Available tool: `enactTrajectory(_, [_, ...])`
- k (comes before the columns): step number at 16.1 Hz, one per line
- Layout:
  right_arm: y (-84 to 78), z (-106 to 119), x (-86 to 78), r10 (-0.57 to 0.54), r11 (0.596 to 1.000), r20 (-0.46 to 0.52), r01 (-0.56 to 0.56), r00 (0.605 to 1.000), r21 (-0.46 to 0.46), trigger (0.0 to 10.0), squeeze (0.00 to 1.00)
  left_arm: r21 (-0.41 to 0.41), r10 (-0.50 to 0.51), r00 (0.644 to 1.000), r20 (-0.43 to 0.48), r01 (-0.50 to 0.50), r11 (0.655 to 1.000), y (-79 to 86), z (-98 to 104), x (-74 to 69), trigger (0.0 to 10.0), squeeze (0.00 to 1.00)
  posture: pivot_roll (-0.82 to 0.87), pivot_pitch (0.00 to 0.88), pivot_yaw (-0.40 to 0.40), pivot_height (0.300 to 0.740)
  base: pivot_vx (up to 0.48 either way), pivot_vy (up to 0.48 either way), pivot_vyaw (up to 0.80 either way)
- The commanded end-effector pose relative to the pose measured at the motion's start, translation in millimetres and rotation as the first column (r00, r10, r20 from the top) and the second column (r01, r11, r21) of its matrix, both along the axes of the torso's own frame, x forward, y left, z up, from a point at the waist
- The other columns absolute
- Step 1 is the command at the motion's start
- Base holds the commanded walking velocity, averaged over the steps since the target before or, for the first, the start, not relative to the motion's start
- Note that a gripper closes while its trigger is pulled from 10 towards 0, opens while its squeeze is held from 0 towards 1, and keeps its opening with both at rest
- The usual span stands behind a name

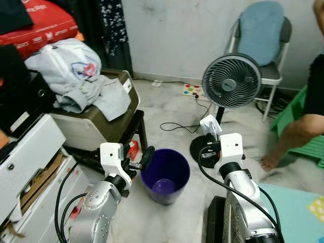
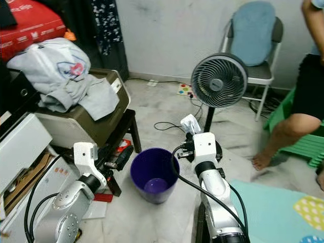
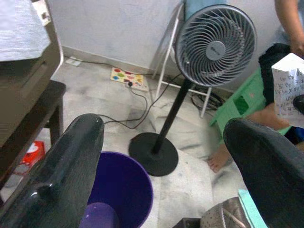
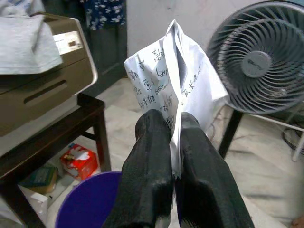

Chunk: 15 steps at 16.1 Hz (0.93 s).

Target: Clean up the room

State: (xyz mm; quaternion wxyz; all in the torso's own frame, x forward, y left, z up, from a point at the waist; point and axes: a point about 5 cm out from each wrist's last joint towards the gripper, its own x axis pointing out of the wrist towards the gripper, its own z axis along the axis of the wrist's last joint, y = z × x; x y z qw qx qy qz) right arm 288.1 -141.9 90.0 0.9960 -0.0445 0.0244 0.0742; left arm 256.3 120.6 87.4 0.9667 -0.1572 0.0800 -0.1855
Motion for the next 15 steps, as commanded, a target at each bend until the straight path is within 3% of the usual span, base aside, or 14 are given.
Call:
enactTrajectory(1, [2.2,0.4,0.4,0.012,1.000,0.000,-0.012,1.000,0.003,10.0,0.00,0.010,0.003,1.000,-0.006,-0.003,1.000,1.8,-1.2,0.3,10.0,0.00,-0.10,0.000,0.053,0.740,0.000,0.000,0.00])
enactTrajectory(3, [3.9,0.8,0.4,0.025,1.000,0.006,-0.025,1.000,-0.018,10.0,0.00,0.012,0.001,1.000,-0.007,-0.001,1.000,1.8,-1.3,0.2,10.0,0.00,-0.10,0.000,0.053,0.740,0.000,0.000,0.00])
enactTrajectory(8, [4.9,0.9,0.1,0.025,0.999,0.008,-0.025,1.000,-0.024,10.0,0.00,0.008,-0.003,1.000,-0.012,0.003,1.000,1.4,-1.6,0.0,10.0,0.00,-0.10,0.000,0.055,0.740,0.000,0.000,0.73])
enactTrajectory(15, [3.8,1.4,0.1,0.014,1.000,0.010,-0.014,1.000,-0.010,10.0,0.00,-0.019,-0.029,1.000,0.003,0.029,0.999,0.0,0.6,-1.0,10.0,0.00,-0.11,0.000,0.059,0.740,0.035,0.000,0.00])
